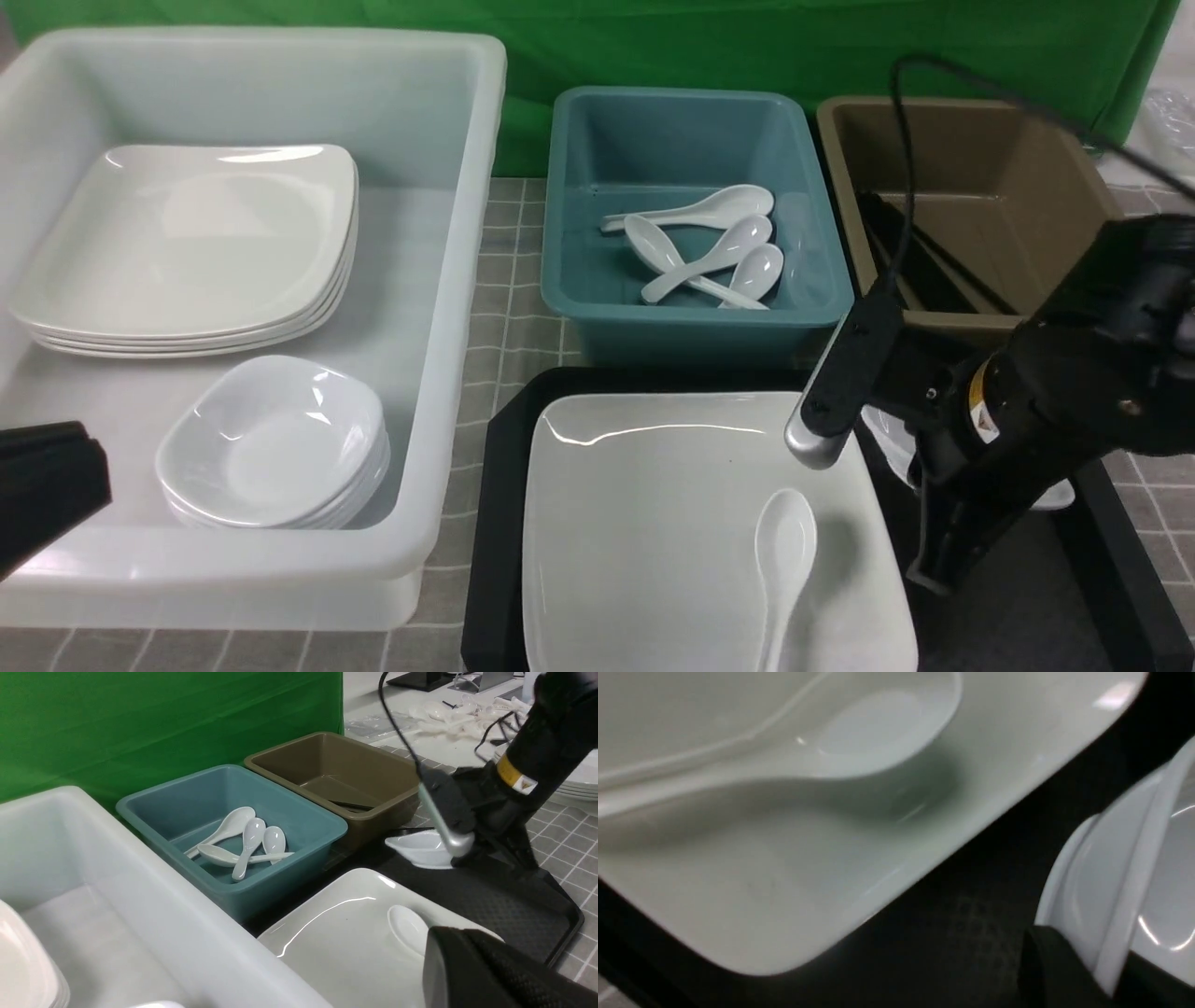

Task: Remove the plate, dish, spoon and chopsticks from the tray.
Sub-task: Use the right arm to put the small plate into the large storage box on the left

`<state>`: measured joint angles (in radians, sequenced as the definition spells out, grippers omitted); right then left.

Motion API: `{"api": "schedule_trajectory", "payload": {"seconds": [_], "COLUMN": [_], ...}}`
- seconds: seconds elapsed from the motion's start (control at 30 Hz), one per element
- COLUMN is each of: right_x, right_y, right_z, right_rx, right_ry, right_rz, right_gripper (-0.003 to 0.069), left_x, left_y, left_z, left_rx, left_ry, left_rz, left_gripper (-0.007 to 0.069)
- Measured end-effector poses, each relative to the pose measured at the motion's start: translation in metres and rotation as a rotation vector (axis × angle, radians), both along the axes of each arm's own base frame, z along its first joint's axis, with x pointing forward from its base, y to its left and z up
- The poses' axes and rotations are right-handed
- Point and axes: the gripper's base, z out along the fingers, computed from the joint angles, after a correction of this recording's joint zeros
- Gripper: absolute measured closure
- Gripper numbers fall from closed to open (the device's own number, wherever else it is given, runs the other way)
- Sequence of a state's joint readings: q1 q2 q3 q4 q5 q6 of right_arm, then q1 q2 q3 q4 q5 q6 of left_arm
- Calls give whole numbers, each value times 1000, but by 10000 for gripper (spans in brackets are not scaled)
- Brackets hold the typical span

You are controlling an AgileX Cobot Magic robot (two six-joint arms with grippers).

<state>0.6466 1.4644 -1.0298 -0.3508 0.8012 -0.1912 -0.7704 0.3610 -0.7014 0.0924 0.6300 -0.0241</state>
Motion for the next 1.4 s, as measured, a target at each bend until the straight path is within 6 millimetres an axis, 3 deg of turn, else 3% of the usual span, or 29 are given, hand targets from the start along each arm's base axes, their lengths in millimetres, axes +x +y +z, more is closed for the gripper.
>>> {"api": "schedule_trajectory", "payload": {"seconds": [0.1, 0.23, 0.37, 0.47, 0.5, 0.53, 0.57, 0.6, 0.7, 0.8, 0.83, 0.87, 0.9, 1.03, 1.2, 1.4], "right_x": [-16, -37, -56, -61, -60, -61, -59, -58, -49, -34, -34, -26, -25, -14, -1, 13], "right_y": [5, 33, 91, 128, 151, 152, 175, 197, 235, 264, 264, 279, 280, 302, 318, 320], "right_z": [36, 86, 134, 147, 147, 151, 151, 149, 133, 109, 110, 89, 88, 49, 14, -5], "right_rx": [53, 226, 456, 511, 524, 532, 549, 560, 554, 528, 533, 499, 500, 464, 461, 459], "right_ry": [-45, -105, -74, -63, -49, -58, -54, -50, -35, -29, -32, -26, -28, -1, -9, -14], "right_rz": [-37, -23, 125, 243, 302, 313, 365, 416, 470, 493, 494, 504, 506, 505, 509, 488], "right_gripper": [601, 601, 601, 601, 601, 601, 601, 601, 601, 601, 601, 601, 601, 601, 601, 585], "left_x": [0, 2, 1, -3, -5, -5, -7, -9, -11, -16, -16, -20, -21, -25, -25, -26], "left_y": [1, 6, 25, 36, 40, 40, 44, 46, 49, 54, 54, 58, 58, 62, 61, 59], "left_z": [-1, -5, 3, 14, 18, 18, 20, 20, 19, 19, 19, 19, 19, 19, 20, 21], "left_rx": [15, 98, 186, 177, 171, 169, 165, 165, 157, 126, 124, 100, 97, 76, 65, 46], "left_ry": [-4, 3, 47, 69, 83, 86, 106, 123, 146, 138, 136, 128, 127, 113, 106, 107], "left_rz": [5, 46, 190, 254, 275, 277, 296, 307, 321, 324, 324, 326, 327, 327, 320, 297], "left_gripper": [616, 616, 616, 616, 616, 616, 616, 616, 616, 616, 616, 616, 616, 616, 616, 616]}}
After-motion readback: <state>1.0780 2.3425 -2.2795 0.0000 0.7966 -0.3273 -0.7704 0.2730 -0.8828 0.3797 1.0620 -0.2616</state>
